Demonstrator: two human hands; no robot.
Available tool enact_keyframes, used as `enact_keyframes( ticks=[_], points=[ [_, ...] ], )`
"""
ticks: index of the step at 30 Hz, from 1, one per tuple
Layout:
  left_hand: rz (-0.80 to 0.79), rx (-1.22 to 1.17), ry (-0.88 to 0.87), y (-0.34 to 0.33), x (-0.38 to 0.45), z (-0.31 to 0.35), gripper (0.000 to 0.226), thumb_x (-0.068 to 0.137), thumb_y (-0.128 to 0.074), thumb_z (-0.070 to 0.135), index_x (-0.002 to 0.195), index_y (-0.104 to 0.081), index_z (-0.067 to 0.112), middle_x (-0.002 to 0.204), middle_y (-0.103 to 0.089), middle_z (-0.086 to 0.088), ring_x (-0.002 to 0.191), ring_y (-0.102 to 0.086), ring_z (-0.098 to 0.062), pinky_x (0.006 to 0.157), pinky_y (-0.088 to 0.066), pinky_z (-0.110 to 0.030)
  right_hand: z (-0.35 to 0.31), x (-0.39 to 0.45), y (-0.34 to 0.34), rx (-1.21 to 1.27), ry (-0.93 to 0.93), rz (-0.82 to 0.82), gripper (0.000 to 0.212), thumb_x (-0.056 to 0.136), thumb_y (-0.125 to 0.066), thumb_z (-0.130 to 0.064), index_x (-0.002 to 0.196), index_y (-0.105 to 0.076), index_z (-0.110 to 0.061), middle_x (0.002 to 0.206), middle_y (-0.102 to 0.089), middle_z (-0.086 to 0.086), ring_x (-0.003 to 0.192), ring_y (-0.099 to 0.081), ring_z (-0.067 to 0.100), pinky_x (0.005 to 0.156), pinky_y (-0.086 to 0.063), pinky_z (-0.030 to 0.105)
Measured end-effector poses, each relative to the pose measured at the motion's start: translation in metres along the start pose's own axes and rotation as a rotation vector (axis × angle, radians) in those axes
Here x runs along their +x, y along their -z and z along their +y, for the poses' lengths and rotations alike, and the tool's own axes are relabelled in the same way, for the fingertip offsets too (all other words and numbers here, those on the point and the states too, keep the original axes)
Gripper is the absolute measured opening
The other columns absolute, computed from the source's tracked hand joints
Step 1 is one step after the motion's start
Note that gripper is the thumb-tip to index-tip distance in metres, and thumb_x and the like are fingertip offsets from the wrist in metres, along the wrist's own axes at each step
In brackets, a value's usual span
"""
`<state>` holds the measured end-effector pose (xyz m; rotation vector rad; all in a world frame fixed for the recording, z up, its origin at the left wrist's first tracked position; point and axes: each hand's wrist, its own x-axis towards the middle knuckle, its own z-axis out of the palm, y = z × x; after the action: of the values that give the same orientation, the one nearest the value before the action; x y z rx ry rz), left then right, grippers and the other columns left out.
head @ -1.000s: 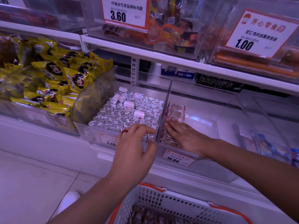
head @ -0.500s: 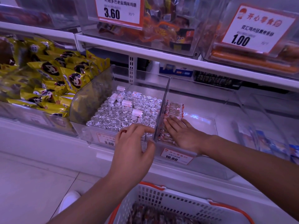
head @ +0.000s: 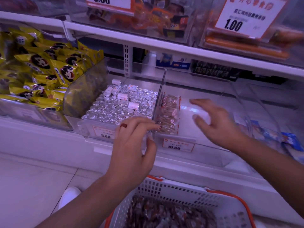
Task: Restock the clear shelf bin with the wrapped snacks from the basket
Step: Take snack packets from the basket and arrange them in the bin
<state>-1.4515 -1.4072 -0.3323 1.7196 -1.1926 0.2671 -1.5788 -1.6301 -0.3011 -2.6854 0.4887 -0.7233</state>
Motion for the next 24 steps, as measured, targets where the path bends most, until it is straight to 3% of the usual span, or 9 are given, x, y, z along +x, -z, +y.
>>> enact_keyframes(
  ticks=[3, 6, 8, 11, 14, 17, 19, 21, 24],
  points=[
    [-0.058, -0.035, -0.221, -0.015, -0.023, 0.010, 0.024, 0.082, -0.055, 0.000, 0.098, -0.070, 0.008, 0.105, -0.066, -0.001, 0.103, -0.060, -0.023, 0.091, -0.043, -0.040, -0.017, -0.057, 0.026, 0.038, 0.014, 0.392, 0.025, 0.093, -0.051, -0.004, 0.112, -0.067, -0.005, 0.109, -0.063, 0.004, 0.105, -0.057, 0.006, 0.096, -0.037, 0.014],
    [-0.245, -0.062, -0.312, -0.037, -0.053, 0.012, 0.023, 0.083, -0.056, 0.002, 0.100, -0.069, 0.011, 0.103, -0.066, -0.001, 0.097, -0.061, -0.025, 0.087, -0.043, -0.038, -0.031, -0.132, 0.015, 0.135, 0.126, 0.357, 0.022, 0.095, -0.047, -0.009, 0.107, -0.066, -0.011, 0.102, -0.060, -0.002, 0.102, -0.057, 0.005, 0.092, -0.039, 0.018],
    [-0.454, 0.001, -0.310, -0.054, -0.080, 0.003, 0.021, 0.084, -0.055, 0.010, 0.100, -0.067, 0.016, 0.099, -0.065, 0.000, 0.092, -0.057, -0.022, 0.086, -0.039, -0.031, -0.029, -0.181, -0.018, 0.188, 0.128, 0.099, 0.020, 0.096, -0.047, -0.014, 0.105, -0.064, -0.018, 0.099, -0.062, -0.005, 0.095, -0.059, 0.008, 0.086, -0.042, 0.018],
    [-0.964, 0.208, -0.202, -0.081, -0.137, -0.030, 0.025, 0.089, -0.044, 0.032, 0.103, -0.064, 0.023, 0.100, -0.065, -0.001, 0.095, -0.062, -0.024, 0.090, -0.044, -0.036, 0.012, -0.258, -0.088, -0.047, -0.046, -0.699, 0.035, 0.098, -0.040, -0.031, 0.124, -0.059, -0.019, 0.125, -0.060, 0.002, 0.117, -0.057, 0.020, 0.098, -0.045, 0.031],
    [-1.329, 0.436, -0.029, -0.094, -0.194, -0.081, 0.047, 0.090, -0.040, 0.045, 0.128, -0.056, 0.024, 0.129, -0.061, -0.010, 0.111, -0.063, -0.035, 0.088, -0.051, -0.041, 0.075, -0.317, -0.134, -0.090, -0.313, -1.204, 0.045, 0.101, -0.041, -0.038, 0.139, -0.052, -0.016, 0.141, -0.053, 0.011, 0.128, -0.051, 0.028, 0.107, -0.039, 0.034],
    [-1.407, 0.540, 0.209, -0.120, -0.226, -0.115, 0.061, 0.089, -0.049, 0.049, 0.145, -0.043, 0.027, 0.148, -0.046, -0.016, 0.120, -0.059, -0.039, 0.092, -0.051, -0.045, 0.112, -0.342, -0.167, -0.148, -0.721, -0.971, 0.078, 0.089, -0.050, -0.051, 0.154, -0.024, -0.017, 0.142, -0.050, 0.017, 0.122, -0.055, 0.034, 0.102, -0.046, 0.039],
    [-1.374, 0.549, 0.347, -0.143, -0.245, -0.125, 0.065, 0.088, -0.051, 0.052, 0.147, -0.040, 0.028, 0.149, -0.045, -0.015, 0.115, -0.061, -0.038, 0.091, -0.051, -0.044, 0.116, -0.353, -0.197, -0.111, -0.917, -0.853, 0.098, 0.086, -0.050, -0.065, 0.157, 0.000, -0.022, 0.157, -0.024, 0.023, 0.140, -0.034, 0.041, 0.109, -0.037, 0.049],
    [-1.377, 0.585, 0.359, -0.162, -0.269, -0.129, 0.071, 0.087, -0.047, 0.055, 0.151, -0.033, 0.026, 0.151, -0.041, -0.011, 0.114, -0.060, -0.037, 0.095, -0.047, -0.043, 0.115, -0.361, -0.227, -0.108, -0.975, -0.798, 0.110, 0.080, -0.051, -0.075, 0.157, 0.007, -0.022, 0.162, -0.002, 0.018, 0.149, -0.008, 0.043, 0.114, -0.026, 0.055],
    [-1.354, 0.628, 0.273, -0.175, -0.292, -0.127, 0.067, 0.088, -0.042, 0.057, 0.148, -0.035, 0.027, 0.147, -0.040, -0.009, 0.115, -0.056, -0.036, 0.098, -0.043, -0.044, 0.119, -0.356, -0.251, -0.145, -0.965, -0.716, 0.116, 0.077, -0.056, -0.075, 0.156, 0.012, -0.023, 0.162, 0.005, 0.015, 0.149, 0.000, 0.043, 0.111, -0.031, 0.061]
  ],
)
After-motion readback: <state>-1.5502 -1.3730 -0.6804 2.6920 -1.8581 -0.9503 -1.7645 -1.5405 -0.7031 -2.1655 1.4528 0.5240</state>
